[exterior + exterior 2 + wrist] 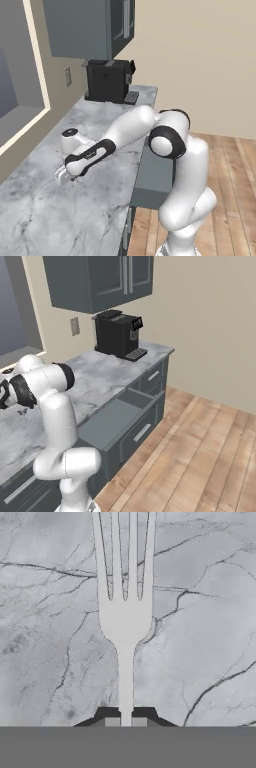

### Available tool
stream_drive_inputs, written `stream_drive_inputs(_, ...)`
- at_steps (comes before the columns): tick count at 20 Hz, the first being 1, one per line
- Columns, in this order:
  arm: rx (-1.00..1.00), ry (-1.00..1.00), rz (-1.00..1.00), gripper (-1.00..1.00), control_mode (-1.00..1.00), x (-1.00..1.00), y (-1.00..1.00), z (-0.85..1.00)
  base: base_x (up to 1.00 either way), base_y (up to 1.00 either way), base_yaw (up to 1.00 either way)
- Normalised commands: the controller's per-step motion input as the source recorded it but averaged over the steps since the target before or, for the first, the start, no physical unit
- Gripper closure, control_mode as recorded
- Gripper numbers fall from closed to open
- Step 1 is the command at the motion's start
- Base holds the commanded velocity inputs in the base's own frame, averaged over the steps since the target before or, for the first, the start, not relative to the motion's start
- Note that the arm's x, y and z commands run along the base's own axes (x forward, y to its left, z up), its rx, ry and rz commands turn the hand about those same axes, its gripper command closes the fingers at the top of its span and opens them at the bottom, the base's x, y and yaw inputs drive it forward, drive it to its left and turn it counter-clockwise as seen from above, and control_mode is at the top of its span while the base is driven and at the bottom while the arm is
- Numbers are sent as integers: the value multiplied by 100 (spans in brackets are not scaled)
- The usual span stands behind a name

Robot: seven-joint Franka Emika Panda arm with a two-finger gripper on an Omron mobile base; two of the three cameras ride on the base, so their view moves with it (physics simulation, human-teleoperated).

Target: Organize the utensils by type. Pick up the wooden spoons from the counter and place them in the open cabinet. Then pick up the metallic utensils from the counter and place them in the open drawer.

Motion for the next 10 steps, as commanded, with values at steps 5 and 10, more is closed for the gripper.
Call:
stream_drive_inputs(5,18,-16,-52,100,-100,-22,-32,45,0,0,0)
stream_drive_inputs(10,20,-17,-62,100,-100,-13,-26,43,0,0,0)
